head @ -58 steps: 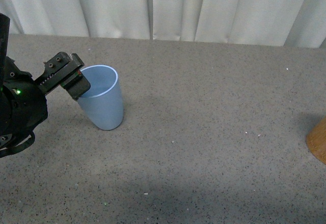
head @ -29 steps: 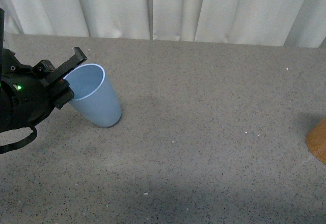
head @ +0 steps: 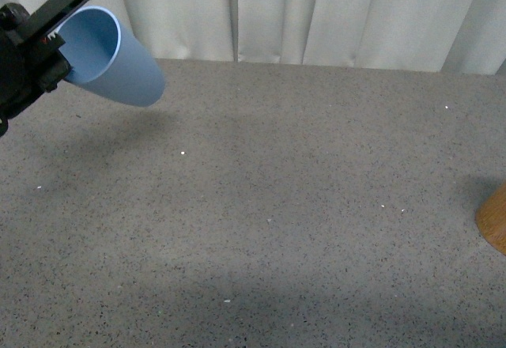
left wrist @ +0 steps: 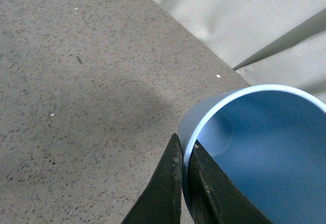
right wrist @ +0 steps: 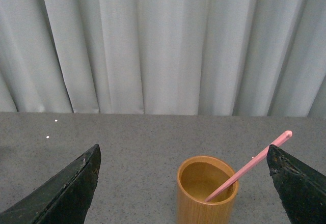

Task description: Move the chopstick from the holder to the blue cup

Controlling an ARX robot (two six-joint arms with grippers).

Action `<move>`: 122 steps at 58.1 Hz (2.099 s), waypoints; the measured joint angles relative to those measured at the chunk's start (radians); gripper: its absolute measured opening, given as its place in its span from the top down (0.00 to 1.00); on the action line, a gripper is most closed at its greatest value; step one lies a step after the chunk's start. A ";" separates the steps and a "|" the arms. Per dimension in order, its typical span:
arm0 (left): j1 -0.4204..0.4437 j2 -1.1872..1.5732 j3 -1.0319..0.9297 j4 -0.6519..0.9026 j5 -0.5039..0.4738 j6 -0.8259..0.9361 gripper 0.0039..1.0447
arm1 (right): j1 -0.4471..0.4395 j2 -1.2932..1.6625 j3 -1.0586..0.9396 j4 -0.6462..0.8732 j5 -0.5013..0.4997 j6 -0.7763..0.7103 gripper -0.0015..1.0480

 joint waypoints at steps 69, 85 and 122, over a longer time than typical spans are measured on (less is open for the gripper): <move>-0.254 0.143 0.150 -0.248 0.195 0.430 0.97 | 0.000 0.000 0.000 0.000 0.000 0.000 0.09; -0.264 0.159 0.144 -0.247 0.187 0.437 0.97 | 0.000 0.000 0.000 0.000 0.000 0.000 0.09; -0.278 0.114 0.147 -0.261 0.192 0.405 0.17 | 0.000 0.000 0.000 0.000 0.000 0.000 0.09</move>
